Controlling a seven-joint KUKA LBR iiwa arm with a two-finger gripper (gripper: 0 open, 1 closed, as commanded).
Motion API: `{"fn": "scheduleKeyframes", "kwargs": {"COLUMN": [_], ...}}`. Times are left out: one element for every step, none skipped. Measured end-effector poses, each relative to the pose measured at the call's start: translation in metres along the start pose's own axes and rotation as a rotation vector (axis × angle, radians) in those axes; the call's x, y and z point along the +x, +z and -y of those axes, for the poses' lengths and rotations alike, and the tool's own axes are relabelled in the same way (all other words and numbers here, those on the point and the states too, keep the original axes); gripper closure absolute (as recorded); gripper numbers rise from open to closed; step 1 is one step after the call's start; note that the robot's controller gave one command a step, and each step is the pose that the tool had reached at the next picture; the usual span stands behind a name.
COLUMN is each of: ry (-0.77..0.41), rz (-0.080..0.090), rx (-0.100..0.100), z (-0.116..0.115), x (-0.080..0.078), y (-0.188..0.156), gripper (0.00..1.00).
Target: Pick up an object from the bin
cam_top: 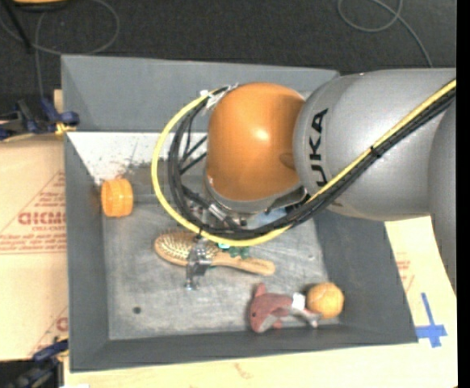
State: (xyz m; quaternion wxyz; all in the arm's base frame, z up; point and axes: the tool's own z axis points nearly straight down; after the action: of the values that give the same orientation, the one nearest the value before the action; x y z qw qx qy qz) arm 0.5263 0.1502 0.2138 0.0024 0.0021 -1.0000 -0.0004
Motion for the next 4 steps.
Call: {"fn": "scheduleKeyframes", "kwargs": {"ry": [0.003,0.15,0.07,0.071], "rz": [0.008,0.012,0.045,0.045], "rx": [-0.001,-0.004,-0.011,-0.011], "z": [0.001,0.015,0.03,0.03], "x": [-0.002,-0.014,-0.047,-0.047], "y": [-0.004,0.015,0.124,0.124], "gripper": [0.0,0.0,1.0,1.0]}}
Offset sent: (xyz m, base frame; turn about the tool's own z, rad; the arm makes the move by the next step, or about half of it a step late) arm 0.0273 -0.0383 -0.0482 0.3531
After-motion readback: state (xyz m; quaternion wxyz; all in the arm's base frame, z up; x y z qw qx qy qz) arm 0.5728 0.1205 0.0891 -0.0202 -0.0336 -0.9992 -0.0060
